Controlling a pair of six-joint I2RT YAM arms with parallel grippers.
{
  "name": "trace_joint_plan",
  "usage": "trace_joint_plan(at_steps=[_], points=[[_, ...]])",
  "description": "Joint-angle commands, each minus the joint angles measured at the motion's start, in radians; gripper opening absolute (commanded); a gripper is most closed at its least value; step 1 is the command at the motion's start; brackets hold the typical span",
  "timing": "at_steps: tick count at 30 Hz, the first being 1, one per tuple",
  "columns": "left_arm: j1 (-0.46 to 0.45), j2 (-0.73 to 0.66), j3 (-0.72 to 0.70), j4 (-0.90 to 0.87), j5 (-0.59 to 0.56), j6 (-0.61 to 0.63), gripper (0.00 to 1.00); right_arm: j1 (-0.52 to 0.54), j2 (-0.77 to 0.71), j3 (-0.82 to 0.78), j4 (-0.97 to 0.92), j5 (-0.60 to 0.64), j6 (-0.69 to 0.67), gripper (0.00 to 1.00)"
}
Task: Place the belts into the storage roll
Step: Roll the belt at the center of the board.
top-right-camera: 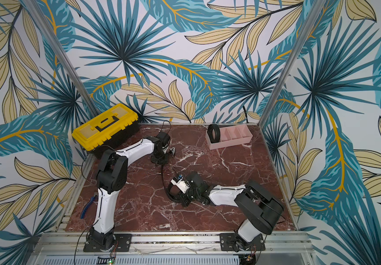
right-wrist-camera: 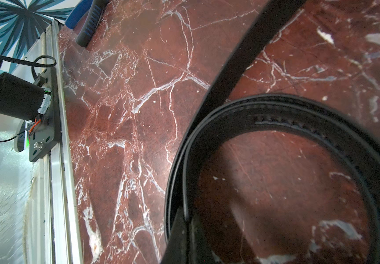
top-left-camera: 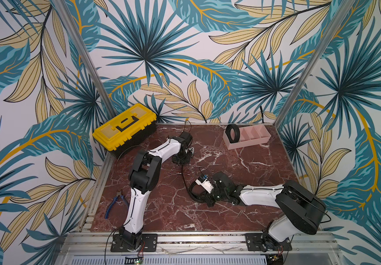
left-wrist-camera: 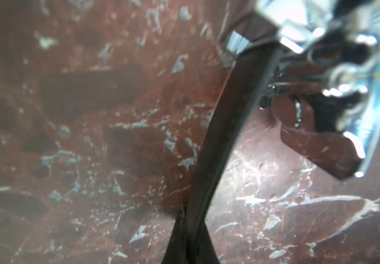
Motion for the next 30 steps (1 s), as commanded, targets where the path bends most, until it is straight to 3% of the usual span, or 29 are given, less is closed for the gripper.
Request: trace_joint_plan(at_steps=[1, 11, 17, 30], points=[[0.008, 0.042, 0.088, 0.033, -0.034, 0.051, 0.0, 0.007, 0.025, -0.02, -0.102, -0.004, -0.009, 0.0], [0.023, 0.167, 0.311, -0.007, -0.031, 0.09, 0.0, 0.012, -0.004, -0.021, -0.128, 0.018, -0.006, 0.0], [0.009, 0.161, 0.318, -0.005, 0.16, 0.036, 0.0, 0.013, 0.03, -0.035, -0.068, 0.027, 0.008, 0.0], [-0.158, 0.234, 0.401, -0.01, 0.383, -0.006, 0.0, 0.019, 0.067, 0.003, -0.056, 0.001, -0.002, 0.0]])
